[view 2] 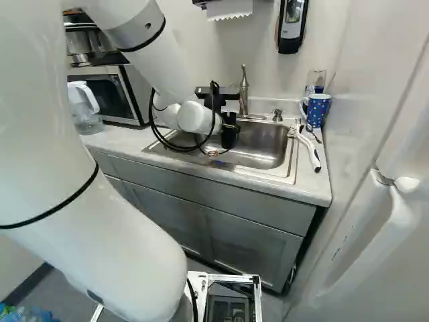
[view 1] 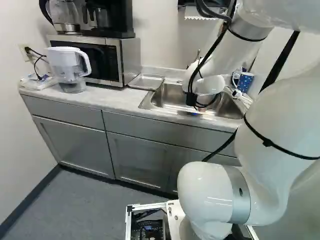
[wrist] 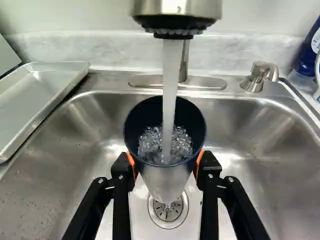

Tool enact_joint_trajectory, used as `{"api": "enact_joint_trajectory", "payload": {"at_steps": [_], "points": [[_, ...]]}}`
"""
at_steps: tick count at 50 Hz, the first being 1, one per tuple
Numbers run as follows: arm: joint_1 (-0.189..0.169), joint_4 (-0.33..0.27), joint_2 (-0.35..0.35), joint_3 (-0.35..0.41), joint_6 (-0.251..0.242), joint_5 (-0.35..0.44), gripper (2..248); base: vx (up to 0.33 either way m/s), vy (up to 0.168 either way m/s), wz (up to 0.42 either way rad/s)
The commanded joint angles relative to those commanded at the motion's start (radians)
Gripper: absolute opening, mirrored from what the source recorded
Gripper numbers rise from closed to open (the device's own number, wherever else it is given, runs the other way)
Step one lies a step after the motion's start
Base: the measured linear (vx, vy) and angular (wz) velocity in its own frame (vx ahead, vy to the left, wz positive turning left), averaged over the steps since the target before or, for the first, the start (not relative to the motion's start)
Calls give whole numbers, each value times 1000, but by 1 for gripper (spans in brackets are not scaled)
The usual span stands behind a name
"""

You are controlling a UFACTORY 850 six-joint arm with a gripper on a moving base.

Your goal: Rinse the cup and place it in the tray

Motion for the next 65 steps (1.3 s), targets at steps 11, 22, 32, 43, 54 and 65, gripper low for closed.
{"api": "enact_joint_trajectory", "payload": {"at_steps": [11, 22, 32, 43, 54, 65], "points": [[0, 0, 0, 0, 0, 0, 124, 0, 0, 0], [0, 0, 0, 0, 0, 0, 124, 0, 0, 0], [0, 0, 0, 0, 0, 0, 124, 0, 0, 0], [0, 0, 0, 0, 0, 0, 124, 0, 0, 0], [0, 0, 0, 0, 0, 0, 124, 0, 0, 0], [0, 0, 0, 0, 0, 0, 124, 0, 0, 0]]}}
